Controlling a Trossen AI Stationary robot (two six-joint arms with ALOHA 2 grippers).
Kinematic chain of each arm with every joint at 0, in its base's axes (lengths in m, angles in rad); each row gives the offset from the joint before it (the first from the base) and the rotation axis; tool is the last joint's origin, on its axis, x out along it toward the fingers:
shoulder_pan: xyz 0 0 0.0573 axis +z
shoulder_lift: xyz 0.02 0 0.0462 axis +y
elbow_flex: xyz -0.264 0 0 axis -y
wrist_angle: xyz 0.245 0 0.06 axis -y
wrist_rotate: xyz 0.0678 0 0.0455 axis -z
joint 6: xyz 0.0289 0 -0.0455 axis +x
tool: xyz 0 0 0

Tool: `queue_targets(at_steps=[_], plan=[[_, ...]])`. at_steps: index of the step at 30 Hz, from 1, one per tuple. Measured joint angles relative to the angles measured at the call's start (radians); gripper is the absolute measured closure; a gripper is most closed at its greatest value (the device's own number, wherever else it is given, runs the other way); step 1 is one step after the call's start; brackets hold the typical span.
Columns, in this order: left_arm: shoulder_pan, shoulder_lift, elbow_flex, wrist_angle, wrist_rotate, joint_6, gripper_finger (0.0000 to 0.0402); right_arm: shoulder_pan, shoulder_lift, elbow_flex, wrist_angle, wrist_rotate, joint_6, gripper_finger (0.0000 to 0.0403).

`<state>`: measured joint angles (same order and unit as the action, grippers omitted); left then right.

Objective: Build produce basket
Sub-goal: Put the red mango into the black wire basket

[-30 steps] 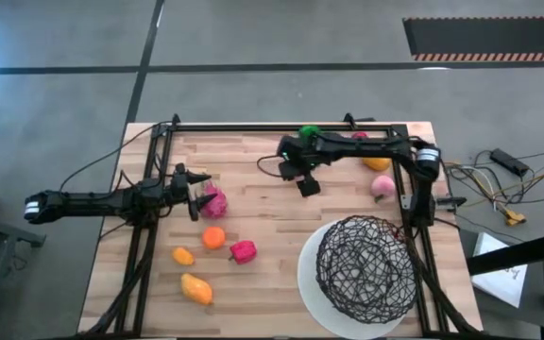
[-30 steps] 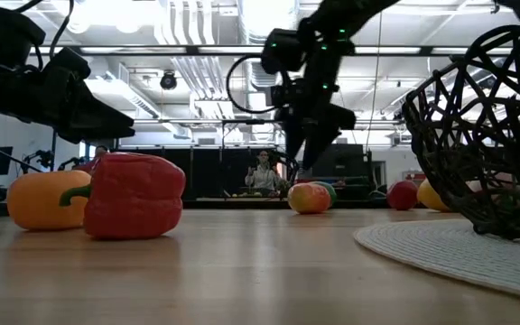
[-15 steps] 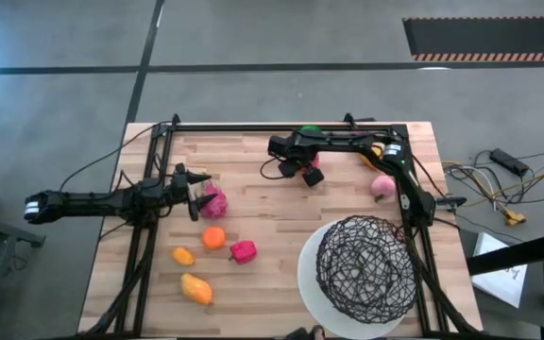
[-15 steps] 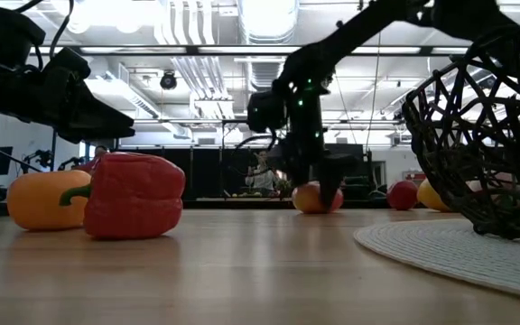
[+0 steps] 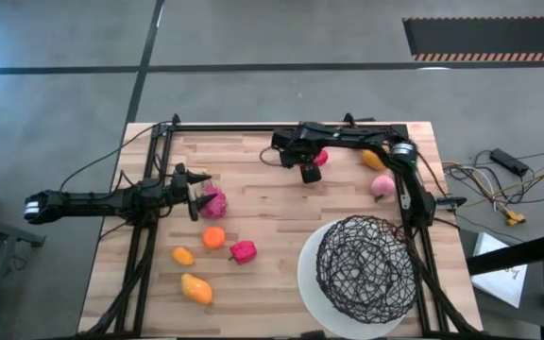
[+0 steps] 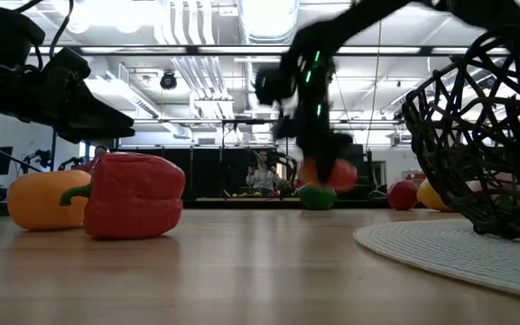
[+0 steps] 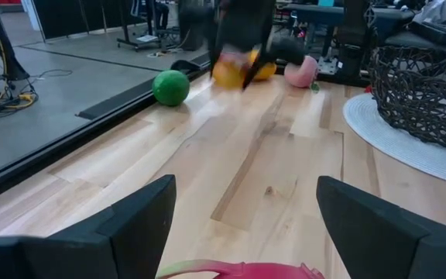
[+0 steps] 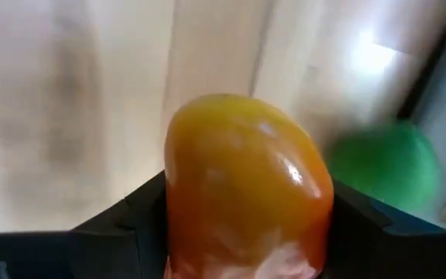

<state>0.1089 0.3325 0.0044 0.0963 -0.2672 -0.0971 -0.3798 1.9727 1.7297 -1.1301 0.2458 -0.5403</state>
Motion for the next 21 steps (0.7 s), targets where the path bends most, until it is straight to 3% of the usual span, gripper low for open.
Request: queue_targets(at_steps=[4, 9, 16, 21], plan=[[0.000, -0.001, 0.000, -0.001, 0.000, 0.000, 0.0104, 0.058, -0.163, -0.033, -0.018, -0.064, 0.216, 0.0174], [0.000, 0.001, 0.000, 0.000, 0.000, 0.000, 0.0104, 0.232, -0.413, -0.097, -0.010, -0.074, 0.510, 0.0174], [0.000, 0.000, 0.000, 0.000, 0.000, 0.000, 0.0104, 0.574, -0.693, -0.329, 0.045, 0.019, 1.040, 0.0174], [0.000, 0.001, 0.000, 0.000, 0.000, 0.000, 0.0104, 0.833, -0.792, -0.538, 0.077, 0.070, 1.462, 0.0174]])
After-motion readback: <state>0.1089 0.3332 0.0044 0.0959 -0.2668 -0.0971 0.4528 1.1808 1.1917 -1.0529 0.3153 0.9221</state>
